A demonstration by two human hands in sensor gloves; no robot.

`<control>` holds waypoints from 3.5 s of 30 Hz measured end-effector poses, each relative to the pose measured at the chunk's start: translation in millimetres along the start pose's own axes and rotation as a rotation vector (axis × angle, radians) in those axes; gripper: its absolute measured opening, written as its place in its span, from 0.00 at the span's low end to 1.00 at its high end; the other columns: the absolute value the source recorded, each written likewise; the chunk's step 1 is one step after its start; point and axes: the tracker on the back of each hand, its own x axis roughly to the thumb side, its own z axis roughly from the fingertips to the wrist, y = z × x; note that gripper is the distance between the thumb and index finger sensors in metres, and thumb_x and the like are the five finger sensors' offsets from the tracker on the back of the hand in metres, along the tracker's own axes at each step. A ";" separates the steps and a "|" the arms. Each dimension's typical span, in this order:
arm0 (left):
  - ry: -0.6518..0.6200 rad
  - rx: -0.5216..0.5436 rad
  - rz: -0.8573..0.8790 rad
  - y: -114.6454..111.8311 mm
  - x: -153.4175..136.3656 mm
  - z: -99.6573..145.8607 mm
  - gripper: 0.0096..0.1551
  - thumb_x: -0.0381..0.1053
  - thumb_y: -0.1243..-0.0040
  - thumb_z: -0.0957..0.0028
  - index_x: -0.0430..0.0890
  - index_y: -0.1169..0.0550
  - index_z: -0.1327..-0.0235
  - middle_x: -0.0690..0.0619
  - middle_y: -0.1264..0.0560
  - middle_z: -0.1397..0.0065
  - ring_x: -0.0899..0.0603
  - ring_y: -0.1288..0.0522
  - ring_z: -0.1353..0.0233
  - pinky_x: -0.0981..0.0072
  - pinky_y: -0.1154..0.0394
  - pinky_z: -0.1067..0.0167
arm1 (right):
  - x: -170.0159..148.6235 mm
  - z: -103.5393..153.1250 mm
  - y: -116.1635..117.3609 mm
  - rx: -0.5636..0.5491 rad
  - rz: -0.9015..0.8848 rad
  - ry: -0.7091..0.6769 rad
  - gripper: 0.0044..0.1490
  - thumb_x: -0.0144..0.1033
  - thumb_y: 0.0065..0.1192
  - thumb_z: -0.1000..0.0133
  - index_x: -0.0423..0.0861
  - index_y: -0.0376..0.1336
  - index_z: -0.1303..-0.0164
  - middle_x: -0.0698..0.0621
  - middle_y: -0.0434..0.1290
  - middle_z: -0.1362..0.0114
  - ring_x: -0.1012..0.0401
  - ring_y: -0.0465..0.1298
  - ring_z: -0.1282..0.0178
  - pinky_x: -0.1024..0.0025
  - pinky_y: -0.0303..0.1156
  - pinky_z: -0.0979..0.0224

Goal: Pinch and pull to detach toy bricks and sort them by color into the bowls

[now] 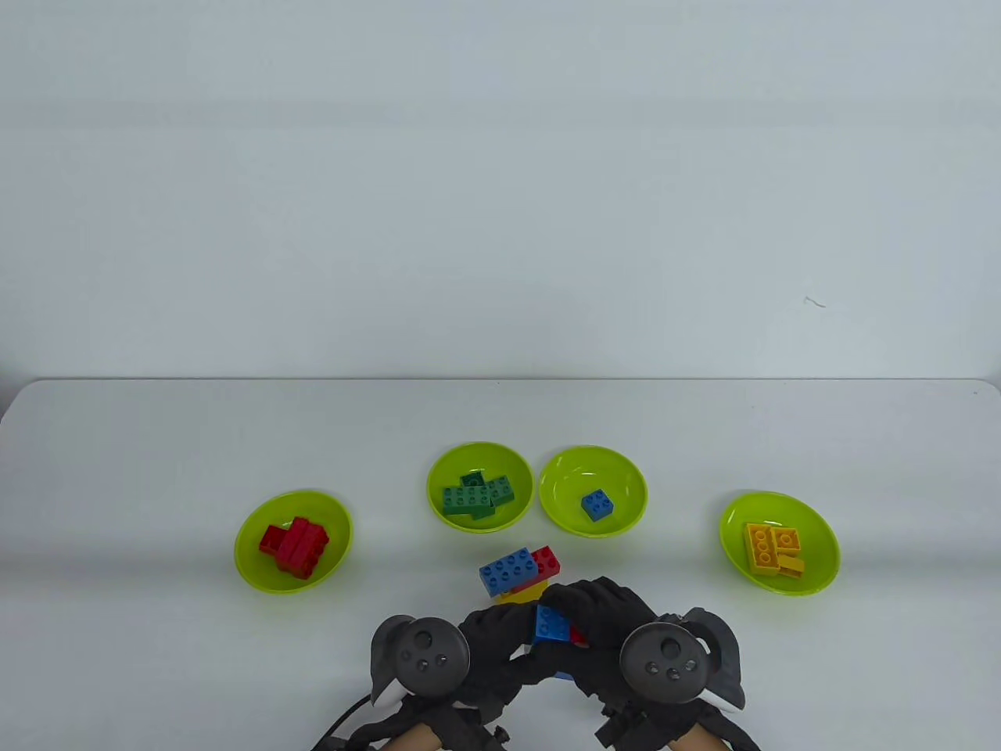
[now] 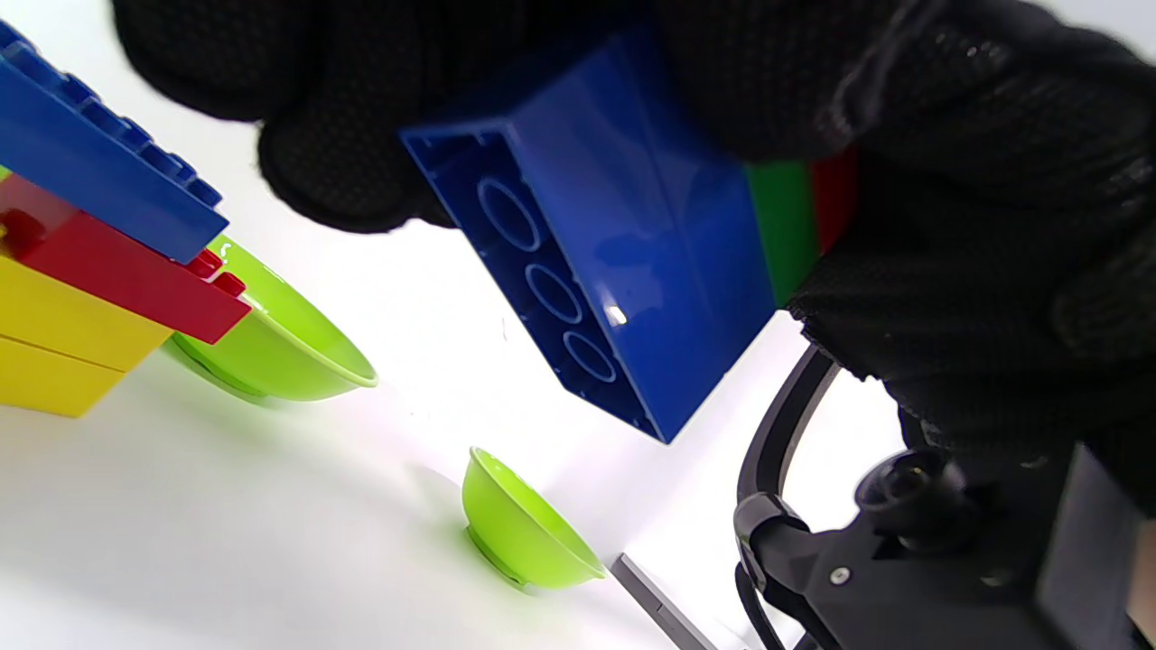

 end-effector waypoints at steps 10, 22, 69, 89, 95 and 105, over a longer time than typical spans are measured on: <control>-0.022 0.018 -0.059 -2.2 -0.6 0.6 0.39 0.55 0.40 0.53 0.30 0.27 0.37 0.32 0.22 0.40 0.31 0.21 0.41 0.39 0.28 0.42 | 1.2 -0.1 1.3 0.003 0.011 -0.004 0.38 0.45 0.69 0.51 0.33 0.69 0.37 0.35 0.78 0.39 0.42 0.78 0.42 0.42 0.68 0.31; -0.029 0.007 -0.067 -3.0 -2.9 2.8 0.39 0.55 0.40 0.53 0.30 0.27 0.37 0.32 0.21 0.40 0.32 0.20 0.41 0.40 0.27 0.42 | -3.4 -1.7 2.4 0.033 -0.060 0.030 0.37 0.44 0.68 0.50 0.32 0.70 0.38 0.34 0.78 0.41 0.41 0.79 0.44 0.41 0.68 0.31; 0.079 0.148 0.045 27.4 -30.9 7.5 0.39 0.54 0.42 0.51 0.30 0.30 0.33 0.31 0.23 0.36 0.31 0.22 0.38 0.40 0.28 0.41 | -132.8 -64.8 5.8 0.024 -0.050 0.453 0.45 0.44 0.62 0.43 0.32 0.56 0.22 0.31 0.64 0.23 0.36 0.68 0.27 0.40 0.59 0.24; 0.029 0.122 0.129 21.1 -13.5 6.8 0.40 0.53 0.43 0.50 0.30 0.31 0.32 0.31 0.24 0.35 0.30 0.22 0.37 0.40 0.28 0.41 | -42.6 16.7 26.6 0.005 -0.503 0.162 0.44 0.46 0.65 0.46 0.34 0.58 0.25 0.34 0.68 0.27 0.40 0.72 0.31 0.42 0.62 0.26; 0.023 0.093 0.152 13.4 -14.4 8.0 0.40 0.54 0.43 0.49 0.31 0.31 0.31 0.32 0.24 0.35 0.31 0.22 0.37 0.41 0.29 0.40 | -45.1 25.2 26.9 -0.048 -0.472 0.164 0.40 0.43 0.66 0.47 0.36 0.62 0.29 0.37 0.72 0.31 0.42 0.75 0.35 0.44 0.66 0.28; -0.072 0.092 -0.019 30.0 13.1 -10.2 0.47 0.61 0.42 0.49 0.30 0.35 0.28 0.29 0.29 0.31 0.28 0.27 0.33 0.37 0.34 0.36 | -40.6 26.3 35.7 -0.041 -0.455 0.163 0.40 0.40 0.66 0.48 0.34 0.62 0.28 0.35 0.72 0.30 0.41 0.75 0.34 0.43 0.65 0.28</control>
